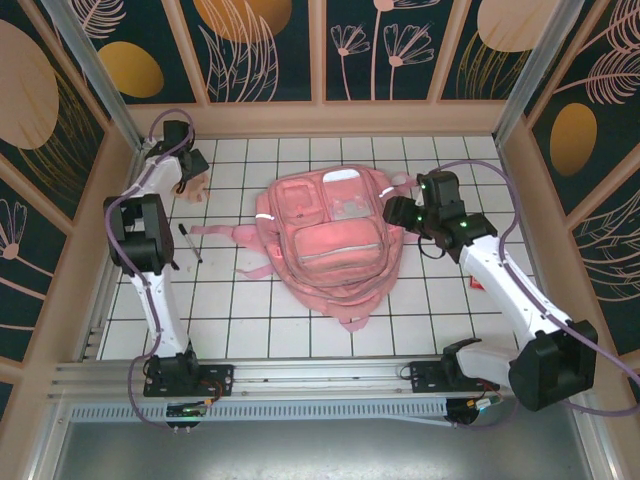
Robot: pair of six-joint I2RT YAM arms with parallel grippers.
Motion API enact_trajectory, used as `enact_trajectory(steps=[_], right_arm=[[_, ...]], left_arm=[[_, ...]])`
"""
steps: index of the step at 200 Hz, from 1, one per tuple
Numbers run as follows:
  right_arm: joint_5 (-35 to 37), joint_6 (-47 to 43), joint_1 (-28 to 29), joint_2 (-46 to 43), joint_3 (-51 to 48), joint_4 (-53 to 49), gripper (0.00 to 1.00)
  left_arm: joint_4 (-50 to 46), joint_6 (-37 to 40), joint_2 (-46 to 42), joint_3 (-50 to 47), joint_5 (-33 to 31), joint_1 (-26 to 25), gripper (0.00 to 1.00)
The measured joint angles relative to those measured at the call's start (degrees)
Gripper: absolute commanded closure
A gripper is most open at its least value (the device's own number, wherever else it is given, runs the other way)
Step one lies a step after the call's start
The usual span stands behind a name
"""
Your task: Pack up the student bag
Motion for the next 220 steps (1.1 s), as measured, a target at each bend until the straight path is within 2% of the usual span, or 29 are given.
enact_trajectory(steps=[15, 27, 48, 90, 98, 130, 178, 197, 220], right_arm=[[0.1, 0.0, 0.0, -0.2, -0.1, 0.0, 0.33], [0.0, 0.0, 0.0, -0.2, -0.1, 0.0, 0.33], [-0.4, 0.0, 0.0, 0.0, -0.1, 0.0, 0.34], [-2.1, 0.2, 0.0, 1.0, -0.1, 0.3, 0.34], [-2.5, 0.2, 0.0, 1.0, 0.0, 0.3, 0.34], [-4.5, 1.6, 0.0, 1.5, 0.3, 1.5, 0.34], [-13.6, 2.2, -0.3, 6.8, 5.1, 5.4, 0.27], [-18.4, 5.5, -1.2, 8.7, 7.8, 6.8, 0.22], [-24.9, 12.1, -2.6, 10.0, 11.1, 11.2, 0.17]], left_arm=[[-2.0, -0.1, 2.9, 2.7, 0.0, 0.0, 0.03], [-3.3, -0.2, 5.2, 4.6, -0.4, -0.1, 0.08], [-5.7, 0.0, 8.2, 5.7, -0.3, -0.1, 0.25], [-5.8, 2.3, 9.0, 5.5, 0.2, -0.2, 0.89], [-5.7, 2.7, 8.7, 5.4, 0.9, -0.2, 0.98], [-5.8, 4.8, 4.2, 1.6, 8.9, 0.0, 1.00], [-2.8, 6.2, -13.0, -9.3, 29.0, -1.6, 1.00], [2.6, 7.7, -22.5, -15.1, 37.7, -5.4, 1.00], [11.8, 7.5, -32.0, -23.2, 46.9, -13.2, 1.00]])
